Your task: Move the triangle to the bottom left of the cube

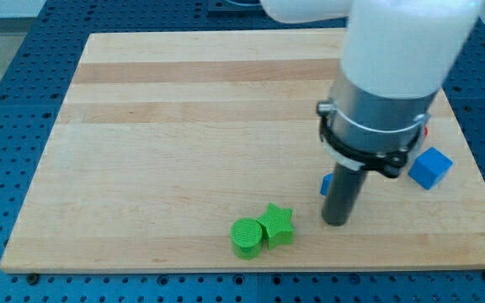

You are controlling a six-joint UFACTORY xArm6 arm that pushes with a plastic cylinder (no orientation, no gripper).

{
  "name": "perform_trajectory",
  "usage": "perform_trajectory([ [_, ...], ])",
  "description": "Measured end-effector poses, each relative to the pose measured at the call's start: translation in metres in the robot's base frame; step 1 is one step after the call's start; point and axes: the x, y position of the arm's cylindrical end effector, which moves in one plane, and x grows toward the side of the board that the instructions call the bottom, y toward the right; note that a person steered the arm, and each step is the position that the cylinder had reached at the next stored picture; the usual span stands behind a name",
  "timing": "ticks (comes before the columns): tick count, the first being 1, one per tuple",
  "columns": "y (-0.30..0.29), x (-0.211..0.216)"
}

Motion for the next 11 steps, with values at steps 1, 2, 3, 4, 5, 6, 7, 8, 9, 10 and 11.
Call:
perform_trajectory([
  [1, -0.026, -0.007],
  [2, -0.042, -0.051],
  [3, -0.033, -0.059],
  [4, 0.003, -0.025],
  [5, 0.028, 0.000],
  [6, 0.059, 0.011],
  [7, 0.056, 0.011],
  [8, 0.020, 0.005],
  [9, -0.011, -0.004],
  [10, 0.009, -0.013],
  [11, 0.033, -0.001],
])
